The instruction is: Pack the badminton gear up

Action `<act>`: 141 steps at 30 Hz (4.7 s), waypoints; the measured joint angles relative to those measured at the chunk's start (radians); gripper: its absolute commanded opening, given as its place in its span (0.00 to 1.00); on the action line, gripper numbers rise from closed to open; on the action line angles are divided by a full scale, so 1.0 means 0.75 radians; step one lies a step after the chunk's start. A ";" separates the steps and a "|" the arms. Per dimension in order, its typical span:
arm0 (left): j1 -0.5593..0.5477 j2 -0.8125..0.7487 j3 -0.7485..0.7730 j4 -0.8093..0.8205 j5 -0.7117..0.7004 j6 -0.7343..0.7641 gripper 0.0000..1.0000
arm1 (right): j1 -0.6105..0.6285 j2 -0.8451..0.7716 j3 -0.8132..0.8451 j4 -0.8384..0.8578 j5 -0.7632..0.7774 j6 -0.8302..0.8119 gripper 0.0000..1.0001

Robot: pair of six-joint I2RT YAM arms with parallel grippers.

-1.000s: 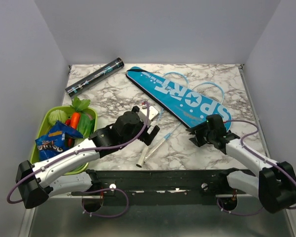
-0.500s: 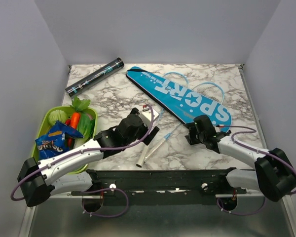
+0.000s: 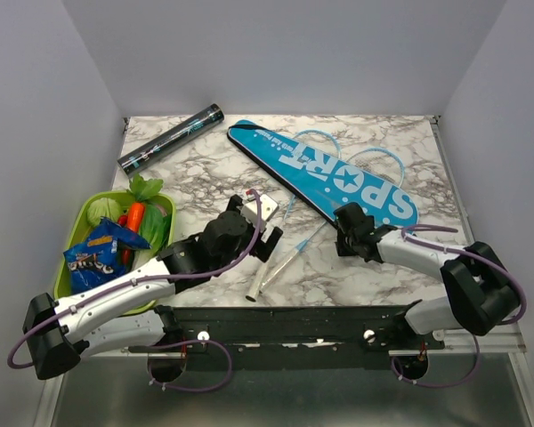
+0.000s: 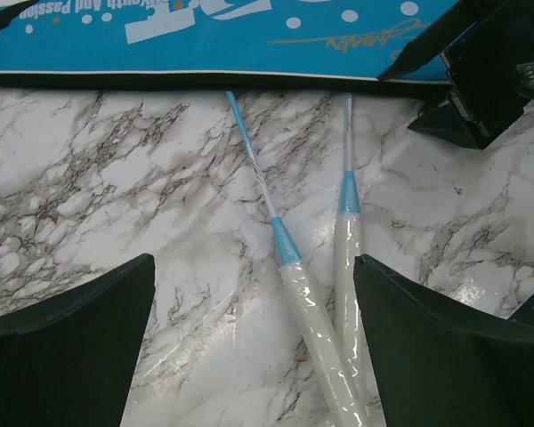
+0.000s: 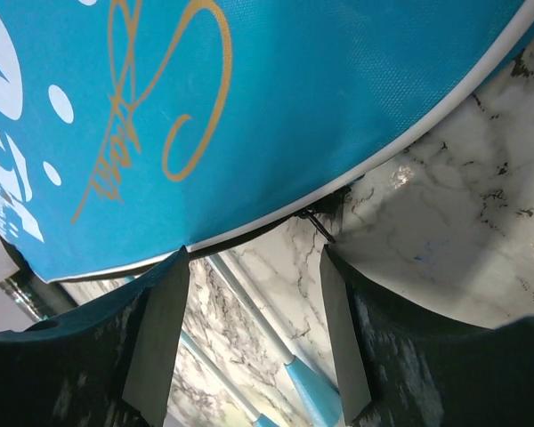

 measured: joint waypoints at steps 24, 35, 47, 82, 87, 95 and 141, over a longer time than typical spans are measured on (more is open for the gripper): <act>-0.198 -0.018 -0.026 -0.004 -0.093 0.001 0.99 | 0.003 0.274 0.318 -0.297 0.077 0.030 0.29; -0.230 -0.018 -0.027 -0.004 -0.143 0.021 0.99 | 0.003 0.313 0.354 -0.312 0.122 0.051 0.01; -0.238 -0.014 -0.043 -0.004 -0.221 0.071 0.99 | -0.024 -0.076 0.256 -0.399 0.241 0.035 0.01; -0.214 0.171 -0.066 -0.093 -0.140 0.447 0.99 | -0.768 -0.093 0.650 -0.342 -1.047 -2.017 0.01; -0.211 0.229 0.012 -0.192 -0.074 0.389 0.99 | -0.781 -0.007 0.653 -0.338 -1.075 -2.045 0.01; -0.209 0.193 0.122 -0.316 0.010 0.234 0.99 | -0.781 0.005 0.670 -0.316 -1.088 -2.058 0.01; -0.209 0.521 0.136 -0.410 -0.373 0.034 0.34 | -0.784 -0.008 0.662 -0.280 -1.189 -2.058 0.01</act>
